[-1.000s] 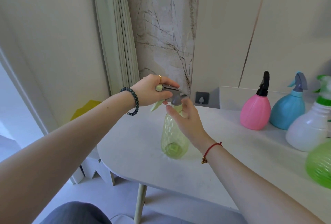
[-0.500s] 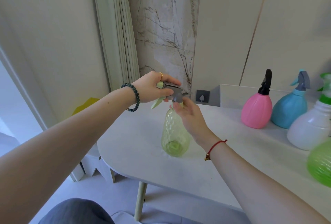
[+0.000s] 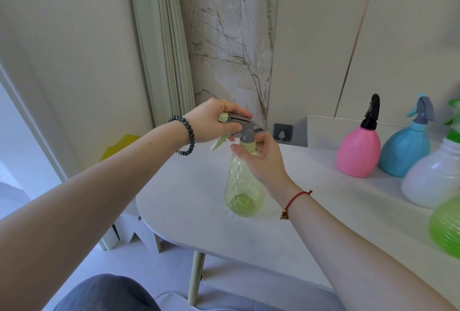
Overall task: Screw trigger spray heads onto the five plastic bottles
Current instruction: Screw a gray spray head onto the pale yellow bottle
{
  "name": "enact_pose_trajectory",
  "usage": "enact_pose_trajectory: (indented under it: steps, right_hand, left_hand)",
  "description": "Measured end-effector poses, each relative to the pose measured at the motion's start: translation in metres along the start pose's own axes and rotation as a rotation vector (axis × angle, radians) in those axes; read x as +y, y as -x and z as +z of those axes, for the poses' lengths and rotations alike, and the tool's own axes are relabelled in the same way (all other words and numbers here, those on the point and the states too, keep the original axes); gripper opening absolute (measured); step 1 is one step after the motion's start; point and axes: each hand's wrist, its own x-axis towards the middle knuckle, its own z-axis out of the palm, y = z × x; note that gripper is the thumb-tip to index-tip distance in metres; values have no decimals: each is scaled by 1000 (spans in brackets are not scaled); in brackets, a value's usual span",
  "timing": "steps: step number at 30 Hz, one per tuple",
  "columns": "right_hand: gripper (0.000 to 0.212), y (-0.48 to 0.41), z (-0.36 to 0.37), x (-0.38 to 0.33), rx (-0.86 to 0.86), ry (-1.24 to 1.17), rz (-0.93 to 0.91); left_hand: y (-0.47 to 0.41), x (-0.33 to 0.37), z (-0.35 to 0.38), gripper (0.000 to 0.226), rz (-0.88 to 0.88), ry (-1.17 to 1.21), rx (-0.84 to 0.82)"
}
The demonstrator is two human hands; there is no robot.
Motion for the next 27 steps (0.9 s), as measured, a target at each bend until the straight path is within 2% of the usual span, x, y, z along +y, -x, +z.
enact_pose_trajectory:
  steps: [3, 6, 7, 9, 12, 14, 18, 20, 23, 25, 27]
  right_hand:
    - [27, 3, -3, -1, -75, -42, 11]
    - [4, 5, -9, 0, -226, -116, 30]
    - [7, 6, -10, 0, -238, -109, 32]
    - [6, 4, -7, 0, -152, -83, 32]
    - [26, 4, -1, 0, -8, -72, 15]
    - [26, 4, -2, 1, -55, -87, 20]
    - [7, 4, -11, 2, -234, -137, 64]
    - [6, 3, -9, 2, -186, -120, 72]
    - [27, 3, -4, 2, -26, -95, 72]
    - [33, 4, -6, 3, -64, -110, 81]
    - [23, 4, -10, 4, -174, -151, 82]
  left_hand:
    - [0, -1, 0, 27, -5, 12, -1]
    - [1, -1, 0, 27, -10, 28, -3]
    - [1, -1, 0, 28, -12, 31, -7]
    - [1, 0, 0, 28, -14, 37, -9]
    - [1, -1, 0, 27, -8, 46, 2]
    - [1, -1, 0, 27, -9, 45, 9]
    - [1, -1, 1, 27, -16, 54, -5]
    - [1, -1, 1, 27, -15, 60, -2]
    - [2, -1, 1, 27, -9, 57, 2]
    - [2, -1, 1, 27, -9, 56, -1]
    - [2, -1, 1, 27, -10, 63, -3]
